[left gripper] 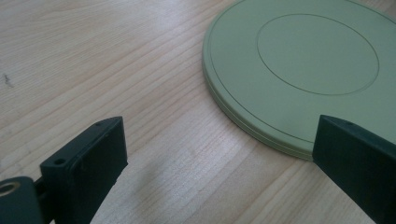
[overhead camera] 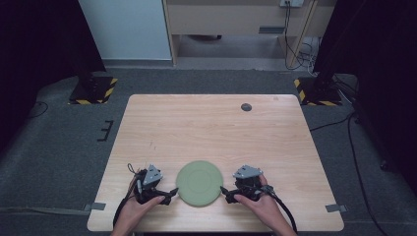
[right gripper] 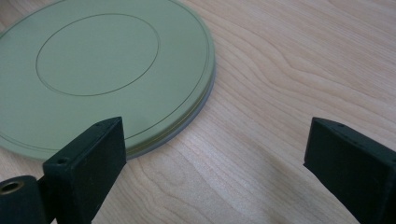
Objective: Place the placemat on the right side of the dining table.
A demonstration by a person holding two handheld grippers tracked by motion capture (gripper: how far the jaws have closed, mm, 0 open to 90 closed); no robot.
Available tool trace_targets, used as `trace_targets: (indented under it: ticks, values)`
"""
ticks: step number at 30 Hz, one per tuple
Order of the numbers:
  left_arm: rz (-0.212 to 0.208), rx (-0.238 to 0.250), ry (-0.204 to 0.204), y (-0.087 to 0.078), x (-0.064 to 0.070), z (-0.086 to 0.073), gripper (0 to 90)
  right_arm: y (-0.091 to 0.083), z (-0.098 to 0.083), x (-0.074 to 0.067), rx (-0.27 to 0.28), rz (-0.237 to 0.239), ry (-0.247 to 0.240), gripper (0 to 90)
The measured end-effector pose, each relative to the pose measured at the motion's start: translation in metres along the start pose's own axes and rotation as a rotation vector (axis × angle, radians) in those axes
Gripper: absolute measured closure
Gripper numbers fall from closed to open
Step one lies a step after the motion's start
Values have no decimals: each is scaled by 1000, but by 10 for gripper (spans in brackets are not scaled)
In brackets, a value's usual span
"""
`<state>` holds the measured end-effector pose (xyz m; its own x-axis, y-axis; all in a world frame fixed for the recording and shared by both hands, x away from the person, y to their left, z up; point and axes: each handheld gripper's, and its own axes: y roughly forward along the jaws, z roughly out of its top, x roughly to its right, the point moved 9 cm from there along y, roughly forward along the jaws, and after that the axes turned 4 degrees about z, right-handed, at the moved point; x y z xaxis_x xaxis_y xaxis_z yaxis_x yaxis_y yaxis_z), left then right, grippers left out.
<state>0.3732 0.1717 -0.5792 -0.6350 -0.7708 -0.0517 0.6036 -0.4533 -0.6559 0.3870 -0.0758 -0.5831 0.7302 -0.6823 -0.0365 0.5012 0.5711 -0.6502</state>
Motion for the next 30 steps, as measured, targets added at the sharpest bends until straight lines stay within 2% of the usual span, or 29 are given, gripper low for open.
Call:
trace_targets:
  ticks: [5,8,17,30]
  values:
    - [0,-2,13,-1,1,0,25,2,-1,-3,-7,5,-8,58]
    - [-6,-21,27,2,3,-3,25,3,-2,-5,-12,4,-15,58]
    - [17,-46,59,8,6,-6,27,6,-4,-6,-21,-1,-14,53]
    - [36,-54,61,9,5,-4,8,7,-4,-5,-25,-7,-10,39]
